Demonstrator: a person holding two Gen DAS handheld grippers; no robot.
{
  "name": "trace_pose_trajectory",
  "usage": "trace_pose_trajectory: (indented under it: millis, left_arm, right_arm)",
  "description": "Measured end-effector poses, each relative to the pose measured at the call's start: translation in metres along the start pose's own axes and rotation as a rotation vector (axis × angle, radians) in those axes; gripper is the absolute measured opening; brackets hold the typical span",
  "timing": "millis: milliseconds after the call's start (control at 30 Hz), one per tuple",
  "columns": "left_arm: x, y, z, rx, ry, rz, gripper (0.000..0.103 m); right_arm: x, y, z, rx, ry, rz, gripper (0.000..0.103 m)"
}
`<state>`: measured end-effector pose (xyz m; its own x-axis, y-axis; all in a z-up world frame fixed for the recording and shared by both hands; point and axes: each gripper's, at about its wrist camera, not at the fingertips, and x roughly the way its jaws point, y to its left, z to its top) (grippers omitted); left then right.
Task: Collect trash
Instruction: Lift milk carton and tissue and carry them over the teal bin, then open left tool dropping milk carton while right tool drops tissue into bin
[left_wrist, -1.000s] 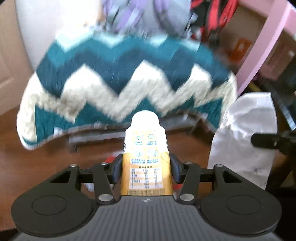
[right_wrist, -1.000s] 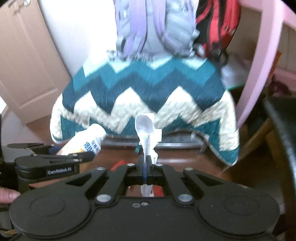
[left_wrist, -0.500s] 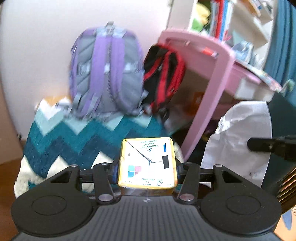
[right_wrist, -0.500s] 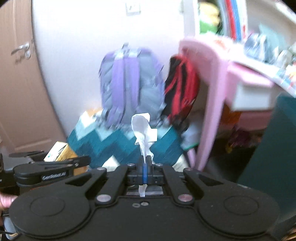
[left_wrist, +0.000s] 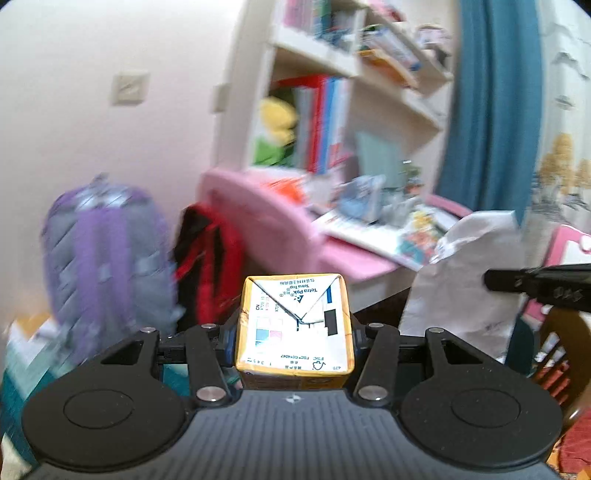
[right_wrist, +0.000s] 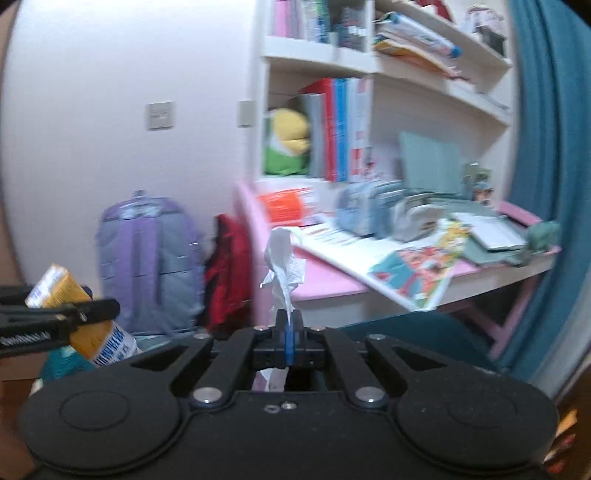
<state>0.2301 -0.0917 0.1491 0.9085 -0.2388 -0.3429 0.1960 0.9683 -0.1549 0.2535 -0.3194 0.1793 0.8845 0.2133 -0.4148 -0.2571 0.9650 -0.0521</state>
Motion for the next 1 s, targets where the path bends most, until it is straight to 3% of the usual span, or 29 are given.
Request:
trace_pose_trajectory:
  millis: [200, 467, 733, 1000]
  left_arm:
    - [0.026, -0.076, 0.037, 0.073, -0.050, -0.124, 0.050]
    - [0.075, -0.163, 0.041, 0.110, -0.010, -0.258, 0.050]
    - [0.134, -0.208, 0.018, 0.164, 0.104, -0.261, 0.050]
    - [0.190, -0.208, 0.000, 0.146, 0.236, -0.216, 0.050]
  right_arm:
    - [0.003, -0.054, -0.002, 0.042, 0.014, -0.103, 0.000]
    - [0.023, -0.108, -0.026, 0.089, 0.090, -0.182, 0.000]
    - [0.056, -0.120, -0.048, 0.042, 0.217, -0.175, 0.000]
    - [0.077, -0.126, -0.050, 0.038, 0.341, -0.099, 0.000]
